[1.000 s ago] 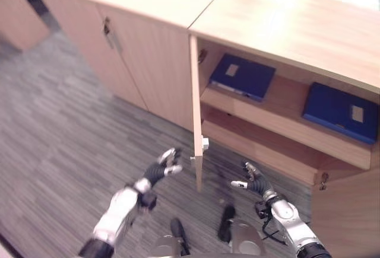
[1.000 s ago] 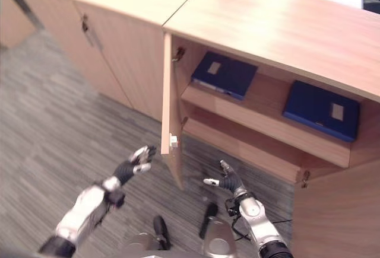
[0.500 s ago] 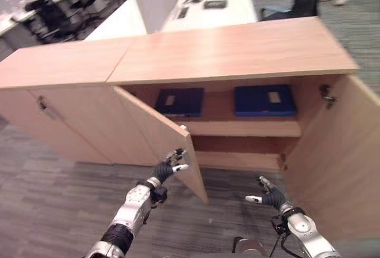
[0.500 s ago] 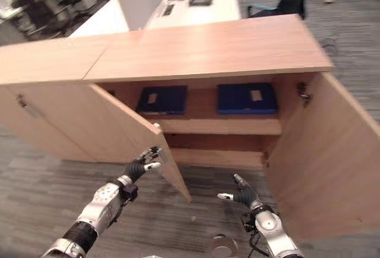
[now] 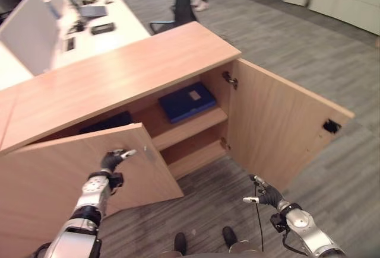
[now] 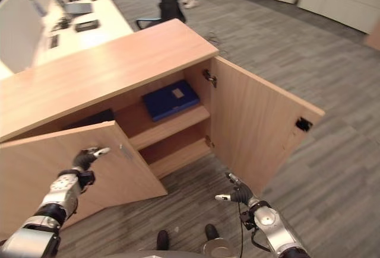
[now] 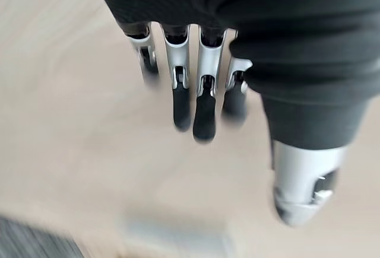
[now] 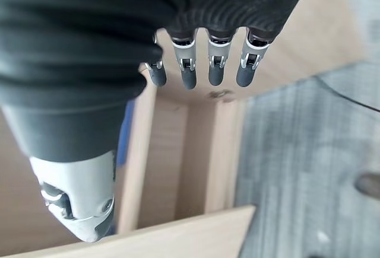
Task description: Put the empty folder in the office cabinet
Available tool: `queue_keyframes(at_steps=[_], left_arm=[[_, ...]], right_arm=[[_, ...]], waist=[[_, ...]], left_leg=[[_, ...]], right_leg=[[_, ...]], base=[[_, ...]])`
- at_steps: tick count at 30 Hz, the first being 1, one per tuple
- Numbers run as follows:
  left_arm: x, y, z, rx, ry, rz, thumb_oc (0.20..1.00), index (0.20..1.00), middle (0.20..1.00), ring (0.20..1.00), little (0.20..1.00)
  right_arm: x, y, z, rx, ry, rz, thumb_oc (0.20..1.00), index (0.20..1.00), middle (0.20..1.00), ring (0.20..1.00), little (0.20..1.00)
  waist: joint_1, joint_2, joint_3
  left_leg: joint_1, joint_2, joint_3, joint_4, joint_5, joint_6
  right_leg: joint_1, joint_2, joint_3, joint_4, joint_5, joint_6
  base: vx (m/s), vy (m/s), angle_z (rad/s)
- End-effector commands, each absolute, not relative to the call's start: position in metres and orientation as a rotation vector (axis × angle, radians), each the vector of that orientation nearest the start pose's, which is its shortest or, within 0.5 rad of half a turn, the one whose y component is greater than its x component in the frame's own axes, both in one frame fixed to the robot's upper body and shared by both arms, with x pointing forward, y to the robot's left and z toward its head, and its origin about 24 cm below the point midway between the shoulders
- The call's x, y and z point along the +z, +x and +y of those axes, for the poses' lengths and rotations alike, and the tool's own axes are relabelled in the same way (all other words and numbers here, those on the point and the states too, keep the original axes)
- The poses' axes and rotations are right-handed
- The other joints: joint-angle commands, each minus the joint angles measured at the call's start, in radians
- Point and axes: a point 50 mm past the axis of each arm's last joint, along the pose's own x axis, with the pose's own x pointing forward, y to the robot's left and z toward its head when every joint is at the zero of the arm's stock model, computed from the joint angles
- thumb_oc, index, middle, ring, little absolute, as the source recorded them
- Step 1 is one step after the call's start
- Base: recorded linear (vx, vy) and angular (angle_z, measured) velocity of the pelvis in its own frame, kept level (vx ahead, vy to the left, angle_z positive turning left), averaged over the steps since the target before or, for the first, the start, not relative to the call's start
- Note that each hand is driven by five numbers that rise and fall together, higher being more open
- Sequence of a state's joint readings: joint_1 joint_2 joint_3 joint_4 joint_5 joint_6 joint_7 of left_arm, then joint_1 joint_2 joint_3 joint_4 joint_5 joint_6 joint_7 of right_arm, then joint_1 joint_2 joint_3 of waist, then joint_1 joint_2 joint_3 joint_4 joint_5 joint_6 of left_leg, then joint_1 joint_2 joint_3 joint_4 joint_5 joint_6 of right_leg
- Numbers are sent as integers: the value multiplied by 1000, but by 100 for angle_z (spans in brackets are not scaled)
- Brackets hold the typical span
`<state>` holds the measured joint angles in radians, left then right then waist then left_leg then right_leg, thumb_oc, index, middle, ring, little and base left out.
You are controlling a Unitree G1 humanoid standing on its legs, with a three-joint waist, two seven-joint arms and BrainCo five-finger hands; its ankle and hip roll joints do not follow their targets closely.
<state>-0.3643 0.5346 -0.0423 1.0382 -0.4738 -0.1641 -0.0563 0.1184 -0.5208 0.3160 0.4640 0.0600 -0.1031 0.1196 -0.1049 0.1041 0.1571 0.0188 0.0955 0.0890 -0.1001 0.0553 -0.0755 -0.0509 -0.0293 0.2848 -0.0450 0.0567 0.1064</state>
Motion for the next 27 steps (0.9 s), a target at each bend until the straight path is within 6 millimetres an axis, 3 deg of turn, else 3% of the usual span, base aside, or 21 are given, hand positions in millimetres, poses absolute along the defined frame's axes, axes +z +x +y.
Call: queue_keyframes(at_steps=[1,6,9,12,14,15,16,17,18,20,21,22,23,24,27], left_arm=[[59,301,359,415,144,155,1000,1000,1000,1000,1000],[81,289,393,529,184,135,1000,1000,1000,1000,1000],[88,283,405,568,203,133,1000,1000,1000,1000,1000],[90,285,404,567,205,120,1000,1000,1000,1000,1000],[82,286,395,535,210,127,1000,1000,1000,1000,1000],[69,286,384,490,217,151,1000,1000,1000,1000,1000],[69,286,384,490,217,152,1000,1000,1000,1000,1000],[45,284,354,370,210,163,1000,1000,1000,1000,1000],[45,283,354,370,209,165,1000,1000,1000,1000,1000],[23,282,320,277,133,166,1000,1000,1000,1000,1000],[22,281,319,277,131,168,1000,1000,1000,1000,1000],[-1,278,266,141,17,165,1000,1000,1000,1000,1000],[-1,277,266,140,17,167,1000,1000,1000,1000,1000],[-12,267,240,58,-17,171,1000,1000,1000,1000,1000],[-27,250,219,-4,-73,212,1000,1000,1000,1000,1000]], right_arm=[[-56,195,-213,335,-402,454,1000,1000,1000,1000,1000],[-58,197,-202,341,-363,448,1000,1000,1000,1000,1000],[-60,195,-197,339,-332,446,1000,1000,1000,1000,1000],[-62,190,-200,315,-321,459,1000,1000,1000,1000,1000],[-64,194,-203,285,-324,466,1000,1000,1000,1000,1000],[-63,197,-201,275,-321,459,1000,1000,1000,1000,1000],[-63,196,-201,275,-321,460,1000,1000,1000,1000,1000],[-63,198,-201,263,-320,455,1000,1000,1000,1000,1000],[-63,197,-201,263,-321,457,1000,1000,1000,1000,1000],[-67,194,-206,237,-322,482,1000,1000,1000,1000,1000],[-68,193,-206,236,-324,484,1000,1000,1000,1000,1000],[-68,192,-215,182,-321,498,1000,1000,1000,1000,1000],[-68,191,-216,181,-322,501,1000,1000,1000,1000,1000],[-69,188,-223,152,-325,513,1000,1000,1000,1000,1000],[-68,187,-231,131,-345,523,1000,1000,1000,1000,1000]], waist=[[-19,-55,-53],[-19,-93,-58],[-19,-108,-62],[-26,-120,-65],[-12,-122,-56],[10,-123,-51],[7,-122,-51],[32,-120,-51],[31,-119,-52],[39,-119,-57],[41,-117,-59],[35,-108,-59],[37,-106,-60],[40,-101,-68],[43,-81,-77]], left_leg=[[6,32,28,20,5,-65],[30,15,106,25,-26,-36],[52,10,144,24,-47,-27],[60,6,167,22,-63,-24],[62,10,188,22,-72,-23],[65,12,209,25,-73,-21],[65,12,206,25,-73,-21],[72,13,242,32,-76,-16],[72,13,242,32,-76,-16],[72,11,249,31,-75,-15],[73,11,251,31,-76,-15],[76,9,234,31,-74,-18],[77,10,234,31,-74,-18],[83,4,225,30,-77,-20],[89,17,221,30,-68,-31]], right_leg=[[91,-72,8,-1,-112,105],[37,-104,42,42,-95,148],[18,-116,36,49,-75,155],[3,-130,-6,52,-50,155],[-29,-158,-142,80,-26,155],[-45,-192,-280,108,-11,155],[-44,-192,-283,109,-12,155],[-29,-233,-446,134,-14,138],[-29,-234,-446,135,-15,138],[-19,-225,-450,139,-25,133],[-19,-225,-449,140,-25,133],[-23,-215,-399,111,-24,127],[-22,-215,-398,110,-23,127],[2,-212,-379,66,-22,123],[27,-195,-375,22,-19,115]], base=[[39,146,-56],[56,174,-63],[44,135,-51],[8,70,-25],[-35,1,-19],[-27,-24,-34],[-55,-31,-67],[-35,-15,-69],[-51,-21,-80],[-5,-29,-51],[81,-109,-12],[73,-87,13],[137,-162,-5],[90,-148,-8],[70,-179,-7]])
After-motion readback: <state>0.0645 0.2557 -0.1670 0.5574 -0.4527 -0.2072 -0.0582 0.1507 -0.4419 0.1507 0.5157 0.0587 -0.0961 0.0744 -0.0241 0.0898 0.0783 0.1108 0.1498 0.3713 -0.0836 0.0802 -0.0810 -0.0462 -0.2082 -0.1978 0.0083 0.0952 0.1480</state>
